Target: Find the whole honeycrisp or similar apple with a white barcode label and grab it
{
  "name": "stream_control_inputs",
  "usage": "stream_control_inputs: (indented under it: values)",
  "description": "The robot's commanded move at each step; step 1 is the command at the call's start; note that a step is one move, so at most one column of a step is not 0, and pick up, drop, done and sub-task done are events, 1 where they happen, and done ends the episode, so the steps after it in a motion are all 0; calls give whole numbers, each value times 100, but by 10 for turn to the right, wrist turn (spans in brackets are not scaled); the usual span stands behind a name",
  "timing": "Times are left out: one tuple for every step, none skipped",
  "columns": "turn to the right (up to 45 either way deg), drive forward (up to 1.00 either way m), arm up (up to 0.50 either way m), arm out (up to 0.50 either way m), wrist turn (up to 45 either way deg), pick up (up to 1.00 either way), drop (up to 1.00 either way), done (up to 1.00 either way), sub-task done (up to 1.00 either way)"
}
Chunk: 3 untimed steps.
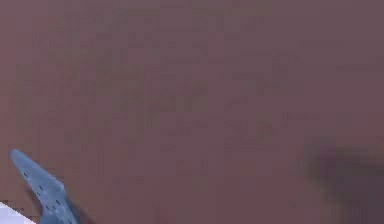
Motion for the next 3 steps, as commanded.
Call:
stream_control_inputs:
  values:
    - [-450, 0, 0, 0, 0, 0, 0, 0, 0]
    - [-450, 0, 0, 0, 0, 0, 0, 0, 0]
    - [-450, 0, 0, 0, 0, 0, 0, 0, 0]
